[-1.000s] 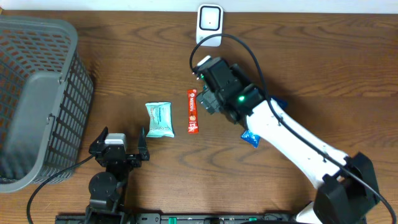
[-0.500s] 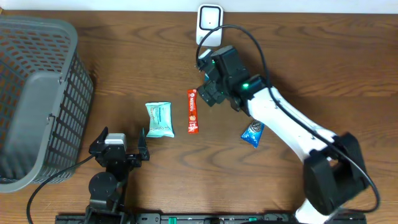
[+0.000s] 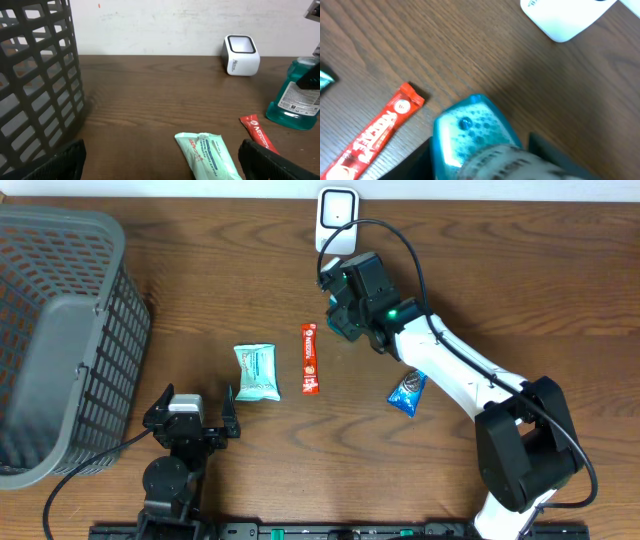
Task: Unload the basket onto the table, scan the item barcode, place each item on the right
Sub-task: 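Raise the teal bottle up to the white scanner face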
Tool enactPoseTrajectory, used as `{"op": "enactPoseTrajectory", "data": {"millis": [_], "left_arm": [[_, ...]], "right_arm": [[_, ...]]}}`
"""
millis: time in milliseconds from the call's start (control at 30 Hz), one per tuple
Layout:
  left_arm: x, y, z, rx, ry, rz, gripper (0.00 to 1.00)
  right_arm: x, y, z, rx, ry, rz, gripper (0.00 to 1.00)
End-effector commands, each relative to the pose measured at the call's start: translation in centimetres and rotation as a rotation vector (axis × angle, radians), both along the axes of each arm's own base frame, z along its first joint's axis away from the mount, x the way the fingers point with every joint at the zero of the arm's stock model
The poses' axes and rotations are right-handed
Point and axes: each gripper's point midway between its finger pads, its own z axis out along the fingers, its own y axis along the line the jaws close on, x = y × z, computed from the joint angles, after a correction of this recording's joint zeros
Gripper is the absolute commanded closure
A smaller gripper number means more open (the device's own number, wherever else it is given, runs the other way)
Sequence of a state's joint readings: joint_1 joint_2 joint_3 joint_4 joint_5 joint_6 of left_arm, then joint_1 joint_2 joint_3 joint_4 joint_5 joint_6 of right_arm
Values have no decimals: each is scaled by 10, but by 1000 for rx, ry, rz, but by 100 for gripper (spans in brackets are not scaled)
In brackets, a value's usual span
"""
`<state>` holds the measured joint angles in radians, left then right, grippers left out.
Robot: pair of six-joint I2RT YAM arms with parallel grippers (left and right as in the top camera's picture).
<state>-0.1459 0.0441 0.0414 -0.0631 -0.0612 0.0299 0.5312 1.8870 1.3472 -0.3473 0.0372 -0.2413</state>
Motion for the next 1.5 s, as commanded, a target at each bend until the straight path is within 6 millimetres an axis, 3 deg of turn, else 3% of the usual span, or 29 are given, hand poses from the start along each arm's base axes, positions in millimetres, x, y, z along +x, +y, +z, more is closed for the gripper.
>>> {"op": "enactPoseTrajectory", "data": {"millis": [0, 167, 333, 700, 833, 1033, 1467], "left_arm": [[0, 0, -19, 6, 45, 2, 2], [0, 0, -19, 6, 45, 2, 2], [0, 0, -19, 6, 45, 2, 2], [0, 0, -19, 6, 45, 2, 2], [0, 0, -19, 6, 45, 2, 2], [0, 0, -19, 6, 45, 2, 2], [0, 0, -19, 6, 45, 2, 2]], "right_arm": [[3, -2, -1, 0, 4, -7, 55], [4, -2, 0, 1, 1, -6, 67], [10, -13, 11, -44, -51, -53, 70], [27, -38, 51, -170, -203, -114, 69], [38, -38, 64, -184, -271, -118, 69], [61, -41, 99, -199, -445, -160, 68], [93, -36, 146, -220, -711, -175, 69]]}}
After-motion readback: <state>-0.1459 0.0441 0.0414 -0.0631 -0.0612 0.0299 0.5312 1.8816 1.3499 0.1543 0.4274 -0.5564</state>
